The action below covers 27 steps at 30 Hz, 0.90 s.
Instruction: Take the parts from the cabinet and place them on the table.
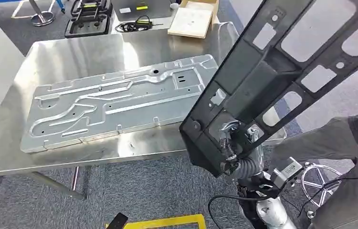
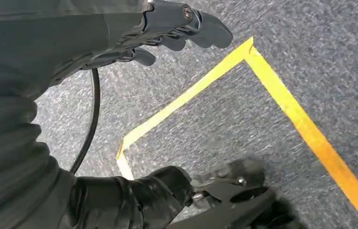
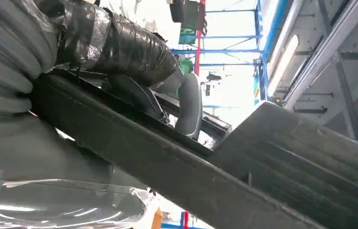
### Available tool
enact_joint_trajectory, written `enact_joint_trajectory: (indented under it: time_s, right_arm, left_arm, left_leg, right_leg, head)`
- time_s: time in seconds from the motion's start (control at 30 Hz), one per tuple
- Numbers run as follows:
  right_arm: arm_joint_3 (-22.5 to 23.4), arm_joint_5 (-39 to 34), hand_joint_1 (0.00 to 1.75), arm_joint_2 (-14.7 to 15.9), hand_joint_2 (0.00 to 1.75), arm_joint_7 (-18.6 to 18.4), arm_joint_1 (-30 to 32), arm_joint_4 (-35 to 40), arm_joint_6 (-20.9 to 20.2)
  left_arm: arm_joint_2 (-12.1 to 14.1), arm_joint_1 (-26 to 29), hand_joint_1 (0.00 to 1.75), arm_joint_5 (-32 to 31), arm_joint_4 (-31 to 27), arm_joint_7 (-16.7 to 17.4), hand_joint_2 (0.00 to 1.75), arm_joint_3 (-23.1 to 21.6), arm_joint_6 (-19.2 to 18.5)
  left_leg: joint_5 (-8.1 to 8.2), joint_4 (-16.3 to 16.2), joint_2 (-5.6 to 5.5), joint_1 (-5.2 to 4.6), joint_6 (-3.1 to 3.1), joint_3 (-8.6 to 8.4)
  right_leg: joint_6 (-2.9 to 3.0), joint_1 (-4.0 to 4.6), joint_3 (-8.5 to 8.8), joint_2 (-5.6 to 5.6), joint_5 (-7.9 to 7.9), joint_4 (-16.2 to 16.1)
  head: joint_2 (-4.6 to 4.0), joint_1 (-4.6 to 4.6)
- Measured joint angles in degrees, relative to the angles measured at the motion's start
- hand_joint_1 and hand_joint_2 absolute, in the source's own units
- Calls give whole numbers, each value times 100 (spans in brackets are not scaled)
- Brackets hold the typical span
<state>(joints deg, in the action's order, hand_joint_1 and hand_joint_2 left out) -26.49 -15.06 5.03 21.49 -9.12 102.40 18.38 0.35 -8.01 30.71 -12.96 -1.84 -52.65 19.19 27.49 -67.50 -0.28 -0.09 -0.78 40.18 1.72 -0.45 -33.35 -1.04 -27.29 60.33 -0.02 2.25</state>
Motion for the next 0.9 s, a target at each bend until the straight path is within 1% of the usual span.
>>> enact_joint_trajectory:
  time_s: [0.03,0.07,0.1,0.13,0.17,0.2,0.23,0.27,0.3,0.33,0.37,0.4,0.43,0.47,0.5,0.53,0.57,0.6,0.63,0.7,0.73,0.77,0.8,0.87,0.9]
  right_arm:
    - [13,-7,175,0,175,26,16,0,0]
    - [28,-17,175,0,175,48,29,-9,0]
    - [39,-20,175,2,175,68,32,-9,-2]
    - [44,-22,175,2,175,83,39,-9,-2]
    - [44,-20,175,2,175,96,61,-11,-2]
    - [48,35,175,2,175,135,71,-9,20]
    - [61,134,175,7,175,151,87,-2,86]
    - [113,303,175,61,175,107,104,-7,242]
    - [162,438,175,98,175,50,113,-4,385]
    - [225,501,175,144,175,-2,156,-7,499]
    - [282,505,175,201,175,-33,233,-9,591]
    - [371,505,175,266,175,-39,337,-9,710]
    - [482,518,175,330,175,-57,445,-9,808]
    - [591,527,175,387,175,-79,527,-7,853]
    - [749,550,175,452,175,-109,592,19,865]
    - [881,573,175,499,175,-160,637,55,872]
    - [1034,658,175,553,175,-276,677,107,905]
    - [1179,813,175,603,175,-445,704,168,937]
    - [1300,1011,175,677,175,-655,745,271,975]
    - [1518,1311,175,802,175,-1086,780,432,1025]
    - [1665,1475,175,865,175,-1256,781,511,1045]
    - [1786,1672,175,923,175,-1406,778,579,1069]
    - [1877,1972,175,979,175,-1606,773,644,1097]
    - [2067,2467,175,1121,175,-1899,757,758,1100]
    - [2136,2569,175,1181,175,-1963,754,791,1097]
  left_arm:
    - [15,1,0,2,0,-7,175,2,2]
    - [43,4,0,7,4,-11,175,9,2]
    - [48,0,0,15,4,-22,175,15,2]
    - [52,-1,0,17,4,-28,175,20,2]
    - [57,13,0,37,4,-31,175,22,4]
    - [65,27,0,52,4,-35,175,26,7]
    - [63,39,0,59,4,-44,175,26,13]
    - [59,46,0,79,4,-68,175,30,37]
    - [63,53,0,120,7,-90,175,42,66]
    - [70,62,0,149,7,-105,175,59,101]
    - [70,78,0,179,7,-129,175,61,116]
    - [70,108,0,229,7,-151,175,66,142]
    - [68,148,0,264,7,-162,175,76,166]
    - [66,187,0,291,7,-166,175,81,186]
    - [55,222,0,312,7,-164,175,81,210]
    - [52,233,0,332,7,-162,175,83,219]
    - [52,237,0,350,7,-160,175,85,234]
    - [55,216,0,369,13,-160,175,103,251]
    - [55,219,0,413,13,-157,175,118,267]
    - [55,233,0,457,13,-151,175,164,280]
    - [55,232,0,479,13,-144,175,186,297]
    - [55,233,0,498,13,-142,175,190,315]
    - [46,228,0,535,13,-140,175,199,332]
    - [20,230,0,549,13,-129,175,229,350]
    - [4,234,0,560,13,-127,175,236,354]
  left_leg:
    - [-342,506,-2,-34,-75,-193]
    - [-394,733,-1,-69,-142,-279]
    - [-214,834,-3,-103,-164,-285]
    - [-269,859,-9,-115,-178,-340]
    - [-310,871,-12,-141,-208,-348]
    - [-323,924,-12,-142,-232,-391]
    - [-385,1096,5,-47,-229,-510]
    - [-390,1171,22,-59,-220,-596]
    - [-376,1183,26,-49,-245,-627]
    - [-361,1179,26,-50,-256,-637]
    - [-337,1173,24,-51,-267,-649]
    - [-309,1165,19,-51,-266,-664]
    - [-277,1148,10,-44,-255,-686]
    - [-240,1120,6,-35,-243,-703]
    - [-192,1071,2,-21,-219,-720]
    - [-136,1006,-1,-7,-192,-728]
    - [-72,931,-4,-7,-153,-707]
    - [-22,821,-13,-48,-113,-664]
    - [-29,844,-14,-44,-96,-651]
    - [-24,859,-4,-50,-76,-668]
    - [16,827,-3,-44,-59,-659]
    - [111,716,2,-39,-25,-625]
    - [294,413,3,-27,11,-491]
    - [687,-456,4,7,54,-70]
    - [783,-829,4,13,59,130]
  right_leg:
    - [-2,12,54,0,-35,-7]
    - [-7,-8,73,2,-53,-19]
    - [-38,-13,61,-7,-60,-29]
    - [-74,-22,45,-7,-72,-33]
    - [-110,-42,75,-6,-88,-65]
    - [-144,-40,114,-9,-79,-108]
    - [-168,-7,134,3,-125,-100]
    - [-192,-10,126,35,-179,7]
    - [-209,-8,-34,38,-346,317]
    - [-235,-19,-291,41,-542,784]
    - [-255,-33,-515,43,-668,1155]
    - [-280,-42,-709,43,-701,1428]
    - [-306,-53,-769,43,-588,1429]
    - [-322,-67,-704,45,-389,1215]
    - [-338,-81,-534,50,-100,793]
    - [-354,-93,-328,63,165,322]
    - [-350,-91,-200,77,138,62]
    - [-299,-70,-178,52,129,-1]
    - [-253,-65,-202,42,123,44]
    - [-196,-58,-213,17,124,38]
    - [-164,-104,-199,19,136,14]
    - [-149,-102,-179,22,129,3]
    - [-133,-106,-166,31,121,2]
    - [-123,-96,-166,38,114,4]
    - [-113,-89,-165,40,107,5]
  head:
    - [0,-4]
    - [0,-15]
    - [0,-22]
    - [0,-2]
    - [0,-18]
    - [0,-2]
    - [0,-22]
    - [0,-15]
    - [0,-26]
    - [0,-17]
    - [0,-22]
    - [0,-17]
    - [0,-22]
    - [0,-22]
    - [0,-22]
    - [2,-22]
    - [0,-22]
    - [0,-31]
    - [0,-26]
    - [2,-26]
    - [0,-26]
    - [0,-22]
    - [0,11]
    - [0,13]
    - [0,4]
